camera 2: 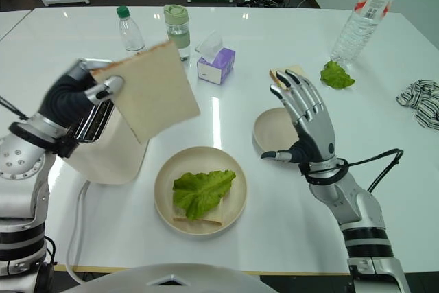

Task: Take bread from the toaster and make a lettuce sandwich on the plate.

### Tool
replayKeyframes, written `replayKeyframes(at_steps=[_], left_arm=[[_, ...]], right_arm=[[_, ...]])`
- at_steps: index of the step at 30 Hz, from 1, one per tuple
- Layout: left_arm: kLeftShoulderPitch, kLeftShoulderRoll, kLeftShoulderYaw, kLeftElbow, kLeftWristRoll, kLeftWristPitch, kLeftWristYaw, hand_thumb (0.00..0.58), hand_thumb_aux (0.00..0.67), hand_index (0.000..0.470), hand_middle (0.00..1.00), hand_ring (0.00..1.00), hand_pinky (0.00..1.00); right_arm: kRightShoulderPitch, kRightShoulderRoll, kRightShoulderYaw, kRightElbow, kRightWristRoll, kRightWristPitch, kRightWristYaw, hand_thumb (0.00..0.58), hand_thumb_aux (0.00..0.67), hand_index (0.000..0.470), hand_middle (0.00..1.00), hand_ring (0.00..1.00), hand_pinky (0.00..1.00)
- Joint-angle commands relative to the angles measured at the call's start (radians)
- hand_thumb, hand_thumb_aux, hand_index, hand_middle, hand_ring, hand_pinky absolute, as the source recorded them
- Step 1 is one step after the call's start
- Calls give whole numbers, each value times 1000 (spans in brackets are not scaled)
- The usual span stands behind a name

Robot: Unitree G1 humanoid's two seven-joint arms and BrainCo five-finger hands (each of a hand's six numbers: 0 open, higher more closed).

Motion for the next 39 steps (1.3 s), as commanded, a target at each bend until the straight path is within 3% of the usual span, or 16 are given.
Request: replayKeyframes(at_steps=[1,12,39], left_arm=[[0,21,-137,88,20,0,-106,580,670,470,1000,1000,1000],[39,-22,-296,268,22,-26,-215,580,670,470,1000,1000,1000],[31,-61,-348,457,82,-102,-268,580,670,470,1000,1000,1000]], right_arm=[[-25,-10,-1,8,44,-34,49,0,0,0,0,0,0],[-10,-14,65,32,71,-109,223,0,0,0,0,0,0],[69,-104,187,-157,46,-268,629,0,0,0,0,0,0]])
